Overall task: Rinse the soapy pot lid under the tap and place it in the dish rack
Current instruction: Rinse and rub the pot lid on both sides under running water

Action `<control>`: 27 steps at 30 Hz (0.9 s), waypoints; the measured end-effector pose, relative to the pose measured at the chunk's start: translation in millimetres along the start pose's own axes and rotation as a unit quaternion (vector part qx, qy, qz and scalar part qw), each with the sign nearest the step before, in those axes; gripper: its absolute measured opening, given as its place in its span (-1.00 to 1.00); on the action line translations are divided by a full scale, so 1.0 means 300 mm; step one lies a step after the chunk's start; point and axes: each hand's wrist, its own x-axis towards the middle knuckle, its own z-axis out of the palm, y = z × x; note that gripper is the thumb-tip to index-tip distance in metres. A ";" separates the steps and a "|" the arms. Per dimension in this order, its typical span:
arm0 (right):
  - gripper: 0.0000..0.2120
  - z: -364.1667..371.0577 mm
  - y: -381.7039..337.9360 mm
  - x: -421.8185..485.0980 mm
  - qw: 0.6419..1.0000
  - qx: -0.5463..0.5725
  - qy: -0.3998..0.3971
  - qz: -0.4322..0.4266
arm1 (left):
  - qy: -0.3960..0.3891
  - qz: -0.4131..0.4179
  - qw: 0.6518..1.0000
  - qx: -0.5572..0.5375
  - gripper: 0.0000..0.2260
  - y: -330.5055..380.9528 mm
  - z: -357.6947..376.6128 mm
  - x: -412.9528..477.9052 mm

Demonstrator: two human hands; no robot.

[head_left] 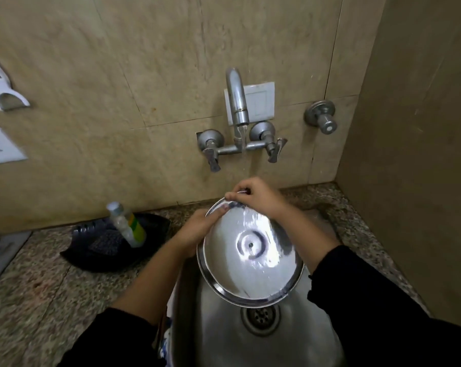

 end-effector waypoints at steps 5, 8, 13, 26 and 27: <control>-0.56 -0.047 -0.028 -0.032 0.993 -0.082 0.075 0.039 | 0.106 0.033 0.993 -0.036 -0.65 -0.012 0.005 -0.009; -0.66 -0.035 0.046 -0.092 0.974 -0.130 0.167 0.080 | 0.182 0.018 0.973 -0.138 -0.65 -0.065 -0.015 -0.022; -0.63 0.124 0.158 -0.253 0.939 -0.231 0.229 0.112 | 0.287 -0.030 0.926 -0.242 -0.66 -0.140 -0.001 -0.048; -0.73 0.092 0.155 -0.377 0.881 -0.255 0.130 -0.376 | 0.158 -0.211 0.921 -0.288 -0.70 -0.152 0.005 -0.074; -0.71 0.084 0.136 -0.368 0.889 -0.236 0.145 -0.364 | 0.134 -0.241 0.923 -0.269 -0.70 -0.148 0.004 -0.079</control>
